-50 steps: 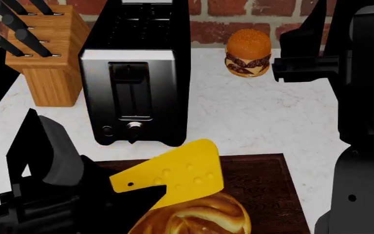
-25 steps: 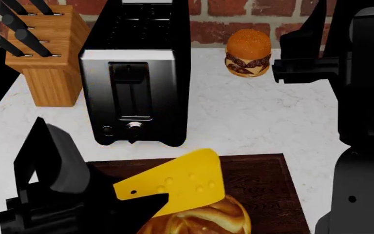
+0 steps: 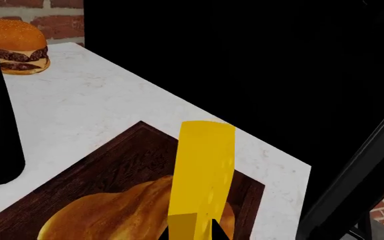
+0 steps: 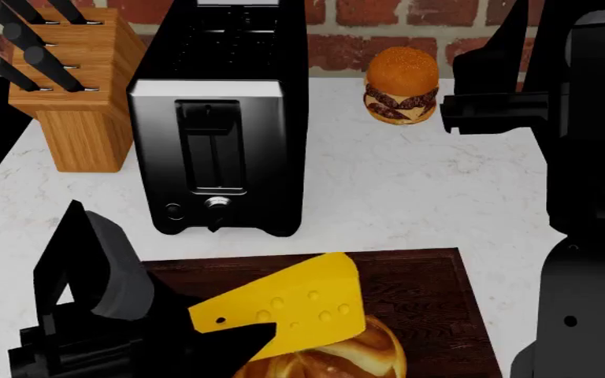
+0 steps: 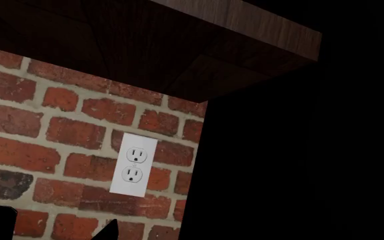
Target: Pick up the wedge of cheese and place it on the slice of bread to prepare a simple cheese on bread dish.
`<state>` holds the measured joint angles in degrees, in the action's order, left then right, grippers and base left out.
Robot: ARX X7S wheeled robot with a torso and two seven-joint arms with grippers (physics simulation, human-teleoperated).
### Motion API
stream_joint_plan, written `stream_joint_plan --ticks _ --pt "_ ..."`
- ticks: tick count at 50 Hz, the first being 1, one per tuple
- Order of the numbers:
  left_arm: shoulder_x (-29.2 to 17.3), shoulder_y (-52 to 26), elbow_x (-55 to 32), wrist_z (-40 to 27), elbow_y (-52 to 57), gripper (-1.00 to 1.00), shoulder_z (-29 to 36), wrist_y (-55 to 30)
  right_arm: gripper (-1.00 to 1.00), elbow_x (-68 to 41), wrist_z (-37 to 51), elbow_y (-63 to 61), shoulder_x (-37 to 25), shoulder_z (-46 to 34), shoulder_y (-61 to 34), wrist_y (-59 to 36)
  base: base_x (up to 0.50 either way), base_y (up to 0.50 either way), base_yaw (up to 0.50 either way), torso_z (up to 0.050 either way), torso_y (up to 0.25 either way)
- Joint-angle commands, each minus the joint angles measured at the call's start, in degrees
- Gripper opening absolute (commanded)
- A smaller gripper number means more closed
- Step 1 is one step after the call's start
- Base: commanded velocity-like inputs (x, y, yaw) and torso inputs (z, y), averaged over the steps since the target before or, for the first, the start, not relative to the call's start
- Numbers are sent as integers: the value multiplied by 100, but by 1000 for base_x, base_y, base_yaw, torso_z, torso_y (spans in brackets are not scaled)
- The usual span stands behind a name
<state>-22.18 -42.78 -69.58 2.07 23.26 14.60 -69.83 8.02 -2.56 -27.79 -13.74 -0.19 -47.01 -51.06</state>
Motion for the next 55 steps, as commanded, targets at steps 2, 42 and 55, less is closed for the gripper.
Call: stream_joint_plan --ticks 2,42,55 --pt "-117 199 264 138 -68 -100 50 179 100 -28 7 9 -15 -1 -32 -36 0 0 0 0 0" --pt "-271 335 687 387 -405 -100 290 672 100 -105 76 -13 -63 -34 -38 -88 0 0 0 0 0" --pt "-255 270 596 434 -482 -100 344 643 100 -137 94 7 -75 -43 -48 -95 0 0 0 0 0"
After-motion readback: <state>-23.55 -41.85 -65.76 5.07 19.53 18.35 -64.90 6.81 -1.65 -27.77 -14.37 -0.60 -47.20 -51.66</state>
